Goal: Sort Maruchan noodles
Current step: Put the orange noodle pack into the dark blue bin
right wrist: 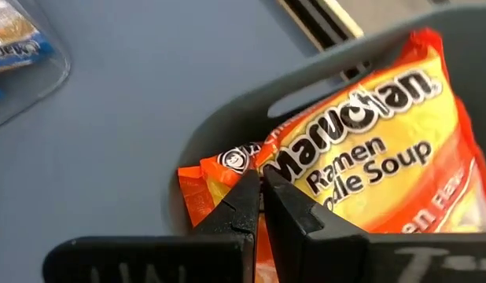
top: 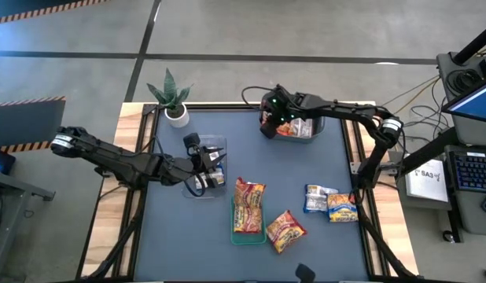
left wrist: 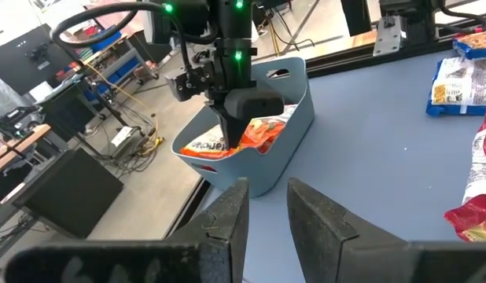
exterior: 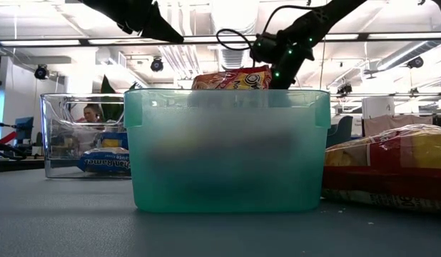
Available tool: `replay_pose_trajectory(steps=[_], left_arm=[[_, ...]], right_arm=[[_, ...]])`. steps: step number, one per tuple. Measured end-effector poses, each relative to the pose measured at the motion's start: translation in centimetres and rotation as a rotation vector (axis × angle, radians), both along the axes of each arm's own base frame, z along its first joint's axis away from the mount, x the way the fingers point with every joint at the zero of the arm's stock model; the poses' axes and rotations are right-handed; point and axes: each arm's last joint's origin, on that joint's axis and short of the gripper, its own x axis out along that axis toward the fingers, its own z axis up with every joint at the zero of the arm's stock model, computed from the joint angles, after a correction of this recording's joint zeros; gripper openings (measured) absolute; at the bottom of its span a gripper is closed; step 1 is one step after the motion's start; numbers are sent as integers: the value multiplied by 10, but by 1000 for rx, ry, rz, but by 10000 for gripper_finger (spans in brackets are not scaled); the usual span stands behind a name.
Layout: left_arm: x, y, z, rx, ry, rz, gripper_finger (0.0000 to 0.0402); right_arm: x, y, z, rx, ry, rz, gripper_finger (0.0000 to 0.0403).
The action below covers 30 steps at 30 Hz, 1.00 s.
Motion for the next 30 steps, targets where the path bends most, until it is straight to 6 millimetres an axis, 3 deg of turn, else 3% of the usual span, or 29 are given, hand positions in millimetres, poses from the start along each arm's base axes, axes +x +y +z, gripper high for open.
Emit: replay_pose_trajectory(steps=[8, 14, 18, 30], left_arm=[[0, 0, 0, -2, -1, 1, 70], [0, 0, 0, -2, 1, 0, 70], [0, 0, 0, -2, 1, 0, 70], [0, 0, 0, -2, 2, 0, 70]], right_arm=[[0, 0, -3, 7, 6, -7, 12], [-1, -2, 20, -93, -78, -74, 12], [-4, -7, 23, -160, -53, -156, 12], [7, -18, -17, -81, 19, -151, 12]])
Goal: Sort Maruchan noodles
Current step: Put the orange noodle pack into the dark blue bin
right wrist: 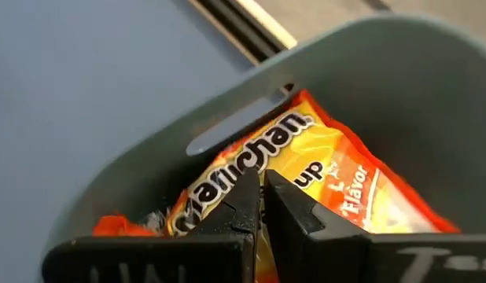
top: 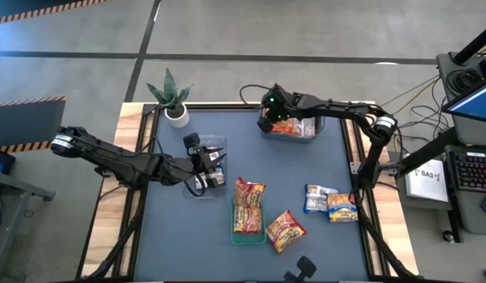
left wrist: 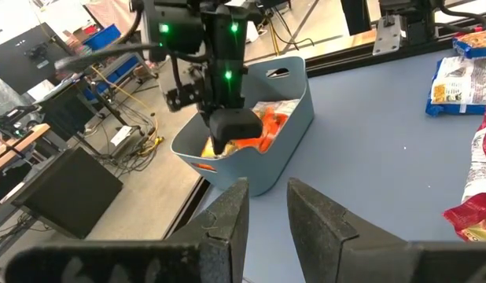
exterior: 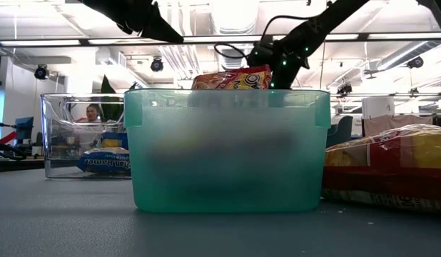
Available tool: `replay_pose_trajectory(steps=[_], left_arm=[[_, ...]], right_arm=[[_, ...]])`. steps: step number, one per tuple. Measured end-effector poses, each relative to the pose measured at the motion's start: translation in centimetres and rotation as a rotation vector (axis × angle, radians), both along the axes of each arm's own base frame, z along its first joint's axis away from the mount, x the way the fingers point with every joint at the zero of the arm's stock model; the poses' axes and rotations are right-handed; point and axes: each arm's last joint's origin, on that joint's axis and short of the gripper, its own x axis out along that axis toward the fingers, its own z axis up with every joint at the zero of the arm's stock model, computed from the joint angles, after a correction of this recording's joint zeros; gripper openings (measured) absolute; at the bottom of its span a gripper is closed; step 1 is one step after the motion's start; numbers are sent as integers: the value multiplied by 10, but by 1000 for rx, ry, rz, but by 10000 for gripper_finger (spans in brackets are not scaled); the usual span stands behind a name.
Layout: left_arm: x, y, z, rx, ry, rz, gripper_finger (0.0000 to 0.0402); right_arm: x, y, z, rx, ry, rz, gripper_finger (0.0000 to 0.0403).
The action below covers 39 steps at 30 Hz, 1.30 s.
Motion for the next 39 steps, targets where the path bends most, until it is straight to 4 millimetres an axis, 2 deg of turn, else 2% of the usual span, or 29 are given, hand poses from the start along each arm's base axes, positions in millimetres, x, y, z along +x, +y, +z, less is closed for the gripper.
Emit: replay_pose_trajectory(steps=[3, 7, 13, 26, 29, 35, 39], left_arm=[[0, 0, 0, 0, 0, 0, 70], [0, 0, 0, 1, 5, 0, 70], [0, 0, -1, 3, 15, 0, 70], [-1, 0, -2, -1, 17, 1, 70], [-1, 0, -2, -2, 16, 1, 70], [-1, 0, -2, -2, 17, 1, 70], [-1, 0, -2, -2, 17, 1, 70]], right_arm=[[0, 0, 1, 4, 3, 1, 12], [-1, 1, 15, -16, -28, 0, 12], [-8, 14, 30, -31, -33, -8, 12], [-19, 25, 5, 4, 10, -45, 12], [-24, 28, 14, 0, 7, -48, 12], [-43, 37, 44, -52, -26, -129, 12], [-58, 45, 46, -25, 10, -193, 12]])
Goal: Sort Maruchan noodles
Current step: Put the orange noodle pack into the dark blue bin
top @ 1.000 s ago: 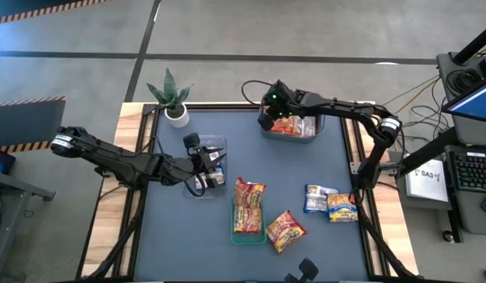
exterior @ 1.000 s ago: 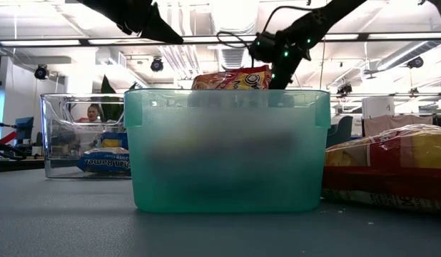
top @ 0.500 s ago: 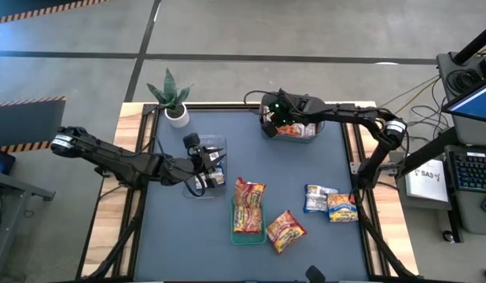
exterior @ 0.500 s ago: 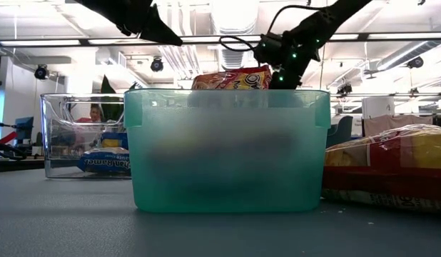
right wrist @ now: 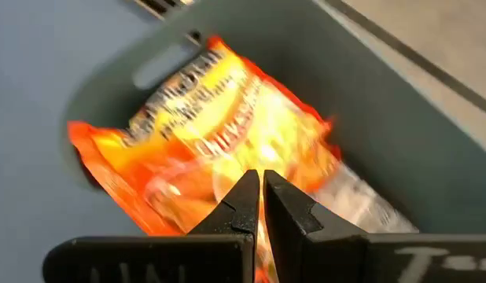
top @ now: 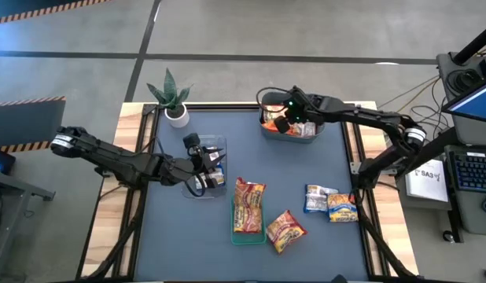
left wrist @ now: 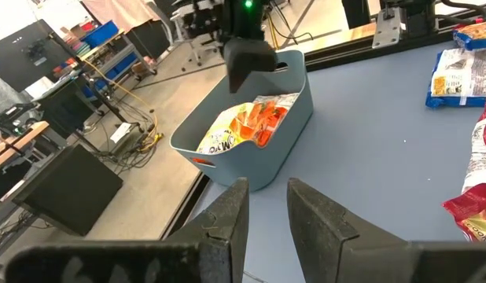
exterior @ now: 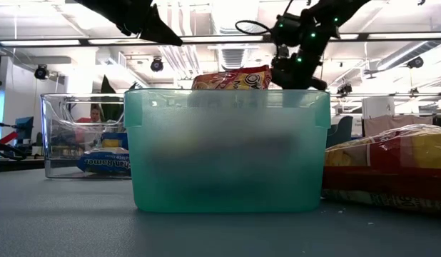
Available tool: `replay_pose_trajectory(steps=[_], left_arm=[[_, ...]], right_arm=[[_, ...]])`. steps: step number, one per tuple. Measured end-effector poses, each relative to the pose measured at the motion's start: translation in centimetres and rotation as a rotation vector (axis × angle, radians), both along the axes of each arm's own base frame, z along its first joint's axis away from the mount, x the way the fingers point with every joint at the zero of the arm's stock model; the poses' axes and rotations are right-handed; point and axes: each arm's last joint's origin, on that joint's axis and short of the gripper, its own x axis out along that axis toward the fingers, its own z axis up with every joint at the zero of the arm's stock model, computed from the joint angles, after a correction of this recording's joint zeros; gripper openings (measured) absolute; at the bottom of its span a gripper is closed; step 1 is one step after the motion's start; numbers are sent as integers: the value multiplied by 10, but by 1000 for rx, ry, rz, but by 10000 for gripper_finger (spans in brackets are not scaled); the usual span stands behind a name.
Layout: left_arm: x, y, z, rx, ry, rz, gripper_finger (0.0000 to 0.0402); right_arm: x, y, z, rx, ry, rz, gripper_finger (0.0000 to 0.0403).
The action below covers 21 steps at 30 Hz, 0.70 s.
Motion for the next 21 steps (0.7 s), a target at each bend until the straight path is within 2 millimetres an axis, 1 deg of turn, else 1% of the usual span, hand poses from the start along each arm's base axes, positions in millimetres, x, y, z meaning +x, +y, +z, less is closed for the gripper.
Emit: replay_pose_trajectory(steps=[2, 7, 9, 12, 15, 19, 21], left_arm=[[0, 0, 0, 0, 0, 0, 70], [0, 0, 0, 0, 0, 0, 70], [0, 0, 0, 0, 0, 0, 70], [0, 0, 0, 0, -1, 0, 70], [0, 0, 0, -1, -1, 0, 70], [0, 0, 0, -1, -2, -1, 70], [0, 0, 0, -1, -1, -1, 70]], right_arm=[[-6, 3, -5, 17, 14, -14, 12], [-14, 4, -28, 53, 42, -43, 12], [-14, 4, -36, 51, 28, -47, 12], [-13, 6, -42, 89, 7, -22, 12], [-12, 6, -39, 94, -2, -16, 12], [-8, 2, -17, 34, -60, -30, 12], [-5, 2, -9, 17, -86, -22, 12]])
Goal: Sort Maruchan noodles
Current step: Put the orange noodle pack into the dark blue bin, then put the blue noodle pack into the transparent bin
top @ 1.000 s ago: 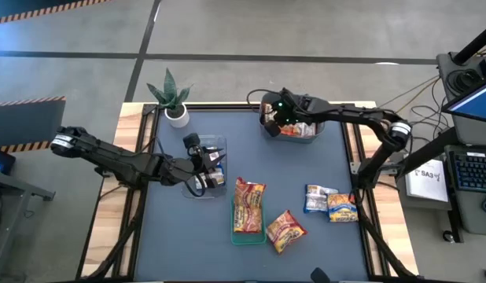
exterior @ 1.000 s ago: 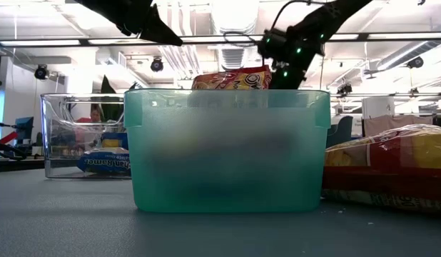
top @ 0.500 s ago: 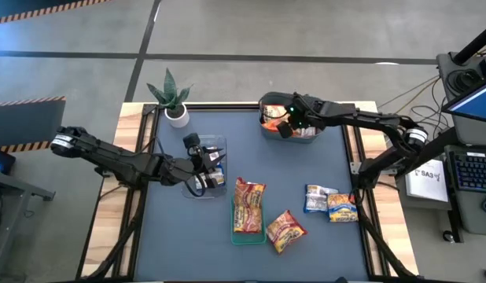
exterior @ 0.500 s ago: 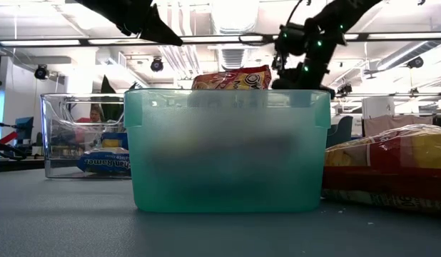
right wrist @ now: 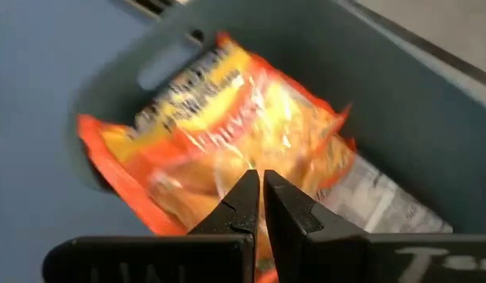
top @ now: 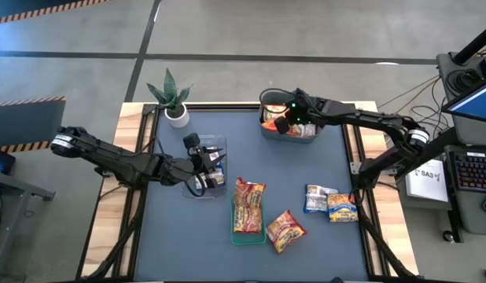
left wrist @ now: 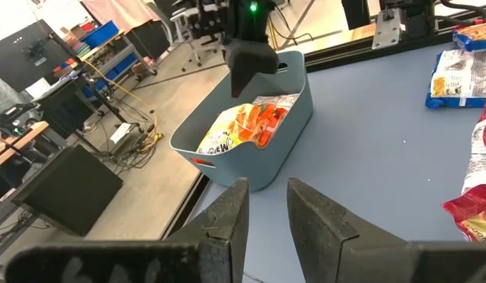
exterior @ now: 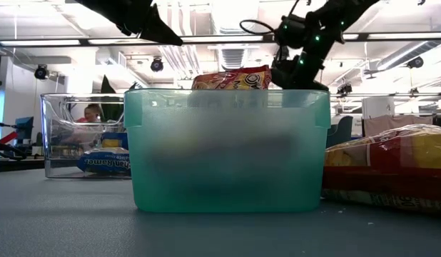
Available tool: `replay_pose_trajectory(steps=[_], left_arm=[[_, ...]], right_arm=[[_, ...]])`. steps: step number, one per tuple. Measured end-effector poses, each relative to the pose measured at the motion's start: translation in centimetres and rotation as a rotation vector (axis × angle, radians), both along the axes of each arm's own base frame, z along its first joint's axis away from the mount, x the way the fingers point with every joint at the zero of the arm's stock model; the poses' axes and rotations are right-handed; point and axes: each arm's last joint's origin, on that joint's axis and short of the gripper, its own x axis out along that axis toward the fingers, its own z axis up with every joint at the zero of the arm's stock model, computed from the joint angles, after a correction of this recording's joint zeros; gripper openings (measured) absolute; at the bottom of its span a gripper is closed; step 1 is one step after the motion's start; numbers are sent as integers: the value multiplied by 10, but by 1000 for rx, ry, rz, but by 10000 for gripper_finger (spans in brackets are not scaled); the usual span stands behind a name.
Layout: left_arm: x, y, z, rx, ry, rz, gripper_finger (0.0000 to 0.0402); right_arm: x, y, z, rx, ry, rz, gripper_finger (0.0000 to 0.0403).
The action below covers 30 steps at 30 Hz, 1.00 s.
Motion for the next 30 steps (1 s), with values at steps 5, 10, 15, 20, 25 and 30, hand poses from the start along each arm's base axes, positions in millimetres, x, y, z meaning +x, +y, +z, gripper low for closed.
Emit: replay_pose_trajectory(steps=[5, 10, 15, 20, 25, 30], left_arm=[[0, 0, 0, 0, 0, 0, 70], [0, 0, 0, 0, 1, 0, 70], [0, 0, 0, 0, 0, 0, 70], [0, 0, 0, 0, 0, 0, 70], [0, 0, 0, 0, 0, 0, 70], [0, 0, 0, -3, -2, 0, 70]], right_arm=[[8, 8, -3, 7, 11, 37, 12], [12, 27, -1, 17, 4, 81, 12], [11, 57, 27, 25, -52, 134, 12], [6, 97, 60, 111, -143, 230, 12], [4, 135, 71, 266, -235, 304, 13], [4, 163, 68, 360, -228, 295, 13]])
